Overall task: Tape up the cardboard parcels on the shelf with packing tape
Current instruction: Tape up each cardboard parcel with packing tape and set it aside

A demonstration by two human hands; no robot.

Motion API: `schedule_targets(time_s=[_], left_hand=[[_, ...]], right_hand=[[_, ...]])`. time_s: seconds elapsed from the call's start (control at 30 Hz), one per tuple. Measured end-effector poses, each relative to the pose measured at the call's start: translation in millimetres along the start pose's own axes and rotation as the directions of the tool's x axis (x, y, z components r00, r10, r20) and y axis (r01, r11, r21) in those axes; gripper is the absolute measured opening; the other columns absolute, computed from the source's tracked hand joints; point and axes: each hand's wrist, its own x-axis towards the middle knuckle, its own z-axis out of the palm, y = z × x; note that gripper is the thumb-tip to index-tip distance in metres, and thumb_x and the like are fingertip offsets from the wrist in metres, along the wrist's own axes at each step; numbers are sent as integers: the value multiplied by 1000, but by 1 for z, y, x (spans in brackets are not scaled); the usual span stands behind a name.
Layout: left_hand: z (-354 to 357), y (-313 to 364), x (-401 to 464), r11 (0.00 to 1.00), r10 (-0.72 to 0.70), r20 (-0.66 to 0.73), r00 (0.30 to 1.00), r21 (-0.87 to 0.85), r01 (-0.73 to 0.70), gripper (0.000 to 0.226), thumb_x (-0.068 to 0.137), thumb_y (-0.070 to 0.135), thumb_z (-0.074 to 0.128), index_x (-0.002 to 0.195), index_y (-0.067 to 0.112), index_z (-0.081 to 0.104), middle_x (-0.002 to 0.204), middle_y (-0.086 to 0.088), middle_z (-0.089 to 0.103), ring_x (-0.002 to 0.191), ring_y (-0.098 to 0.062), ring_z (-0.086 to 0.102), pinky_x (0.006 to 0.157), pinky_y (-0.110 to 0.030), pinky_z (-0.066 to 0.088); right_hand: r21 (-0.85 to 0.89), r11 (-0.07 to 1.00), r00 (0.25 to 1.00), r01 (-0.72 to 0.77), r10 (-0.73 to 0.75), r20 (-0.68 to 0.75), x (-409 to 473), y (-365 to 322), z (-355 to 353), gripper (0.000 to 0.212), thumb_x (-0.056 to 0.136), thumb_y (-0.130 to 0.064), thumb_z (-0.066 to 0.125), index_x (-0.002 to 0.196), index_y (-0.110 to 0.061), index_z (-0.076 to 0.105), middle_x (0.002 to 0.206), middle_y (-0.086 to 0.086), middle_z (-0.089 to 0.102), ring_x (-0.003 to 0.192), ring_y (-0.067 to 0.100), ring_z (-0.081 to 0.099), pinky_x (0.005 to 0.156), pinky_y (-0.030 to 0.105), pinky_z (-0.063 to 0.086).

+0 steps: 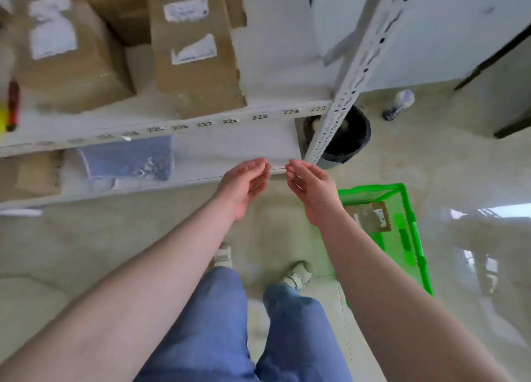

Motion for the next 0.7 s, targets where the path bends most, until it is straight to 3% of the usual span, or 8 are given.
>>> schedule_targets(time_s=[0.2, 0.4, 0.57, 0.7], left_hand=[[-132, 52, -55, 981, 76, -145, 987, -164, -100, 14, 97, 10, 57, 101, 19, 67, 94, 3, 71, 88, -9, 67, 79, -21, 50], [-301, 110, -112, 935, 161, -291, 943, -262, -240, 17, 97, 11, 59, 112, 15, 65, 96, 2, 71, 88, -9, 66, 71, -19, 51], [-419, 149, -149, 911, 227, -364, 903, -248, -329, 14, 96, 10, 58, 104, 17, 67, 97, 3, 71, 90, -10, 66, 78, -21, 51], [-471, 178, -159, 881, 252, -374, 892, -293, -372, 13, 96, 10, 58, 103, 17, 67, 94, 4, 70, 86, -8, 66, 81, -22, 50]], right_hand=[[-162, 987, 985, -16, 43, 166, -35, 30, 133, 4, 89, -14, 69, 91, -17, 69, 91, 1, 70, 85, 13, 64, 85, 24, 52], [-251, 968, 952, -5, 82, 295, -72, 94, 290, 5, 90, -11, 67, 90, -16, 68, 91, 1, 69, 84, 13, 65, 82, 23, 51], [-278, 960, 921, -15, 122, 371, -94, 152, 408, 5, 90, -8, 66, 92, -12, 68, 91, 3, 70, 83, 14, 66, 77, 22, 52], [-261, 965, 915, 5, 101, 391, -104, 167, 474, 4, 90, -11, 68, 93, -12, 68, 85, 2, 70, 76, 12, 66, 76, 22, 51]])
